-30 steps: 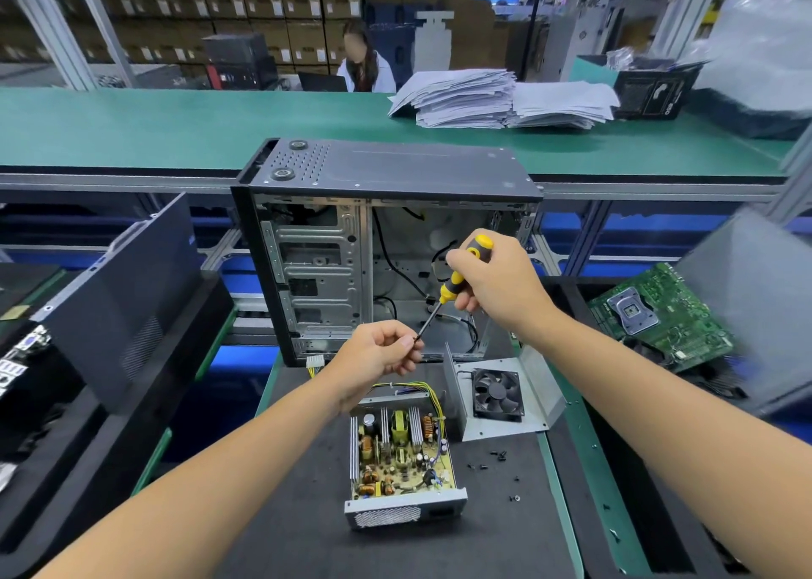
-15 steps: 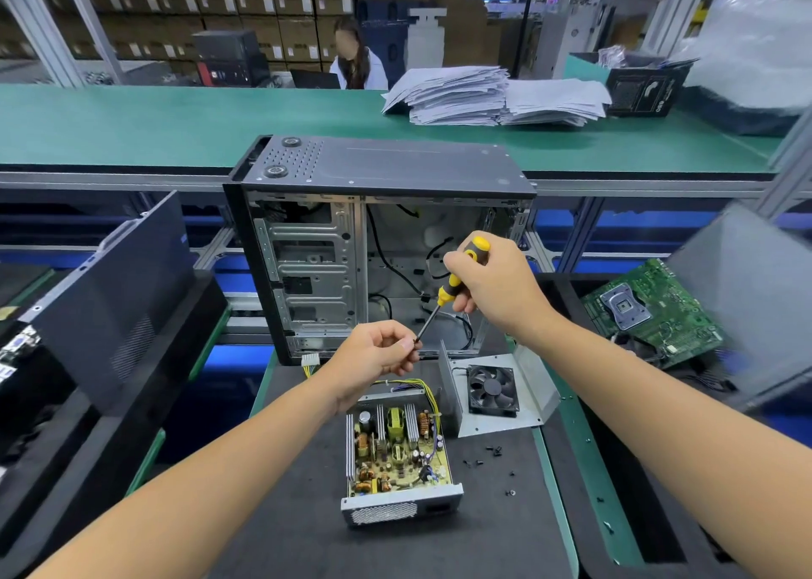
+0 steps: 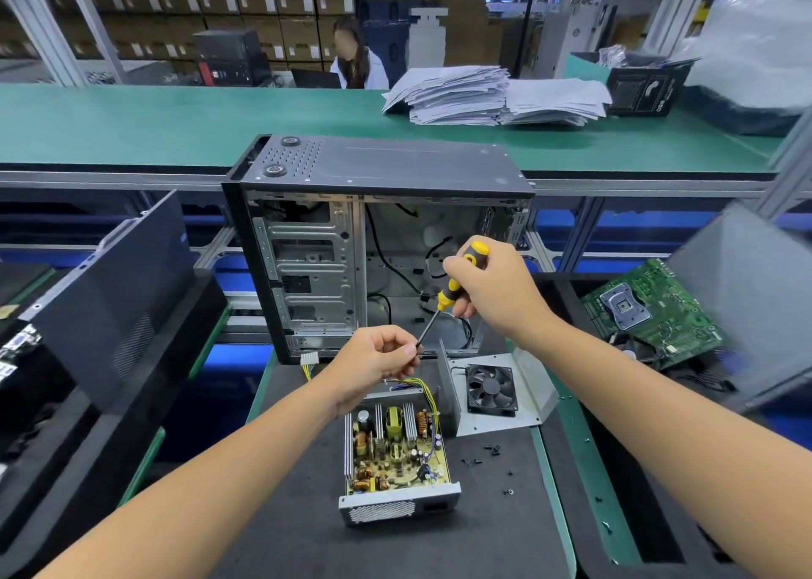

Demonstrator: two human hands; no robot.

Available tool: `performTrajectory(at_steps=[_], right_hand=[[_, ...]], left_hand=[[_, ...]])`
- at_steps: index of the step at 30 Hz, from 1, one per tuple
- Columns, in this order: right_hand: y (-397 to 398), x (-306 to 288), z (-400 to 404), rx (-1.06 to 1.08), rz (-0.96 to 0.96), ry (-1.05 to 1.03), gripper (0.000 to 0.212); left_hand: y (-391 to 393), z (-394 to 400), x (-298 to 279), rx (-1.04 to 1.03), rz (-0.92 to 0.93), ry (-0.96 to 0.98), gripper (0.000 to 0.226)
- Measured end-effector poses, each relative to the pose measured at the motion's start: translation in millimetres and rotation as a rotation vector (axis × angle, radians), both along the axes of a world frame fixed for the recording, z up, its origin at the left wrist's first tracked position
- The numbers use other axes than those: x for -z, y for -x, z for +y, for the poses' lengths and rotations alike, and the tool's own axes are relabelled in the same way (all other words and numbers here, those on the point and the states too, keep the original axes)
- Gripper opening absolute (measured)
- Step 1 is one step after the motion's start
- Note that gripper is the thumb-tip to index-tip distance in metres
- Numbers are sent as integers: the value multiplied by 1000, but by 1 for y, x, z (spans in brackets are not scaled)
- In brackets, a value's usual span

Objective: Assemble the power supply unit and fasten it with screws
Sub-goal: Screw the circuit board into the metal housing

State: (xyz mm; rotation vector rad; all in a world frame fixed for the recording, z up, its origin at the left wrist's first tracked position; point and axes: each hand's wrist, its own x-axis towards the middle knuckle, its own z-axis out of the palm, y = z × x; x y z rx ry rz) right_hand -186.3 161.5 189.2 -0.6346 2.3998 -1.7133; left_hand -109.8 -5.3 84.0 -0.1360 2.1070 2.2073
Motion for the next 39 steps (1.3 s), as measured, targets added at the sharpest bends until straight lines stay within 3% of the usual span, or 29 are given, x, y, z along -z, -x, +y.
performTrajectory(at_steps=[8,13,18,29,39], right_hand=[[3,4,3,-66,10,-82,22],[2,4,8,-188,-19,-226,23],[-5,8,7,-317,15,-391,14],[-17,28,6,-508,59,-636,8],[-27,77,18,-572,146,-869,2]], left_hand=[[0,3,6,117,29,126,15],[3,7,2,287,165,608,8],[2,11,11,396,236,867,2],[-6,20,32,523,248,1050,16],[1,-2,32,360,256,1143,9]])
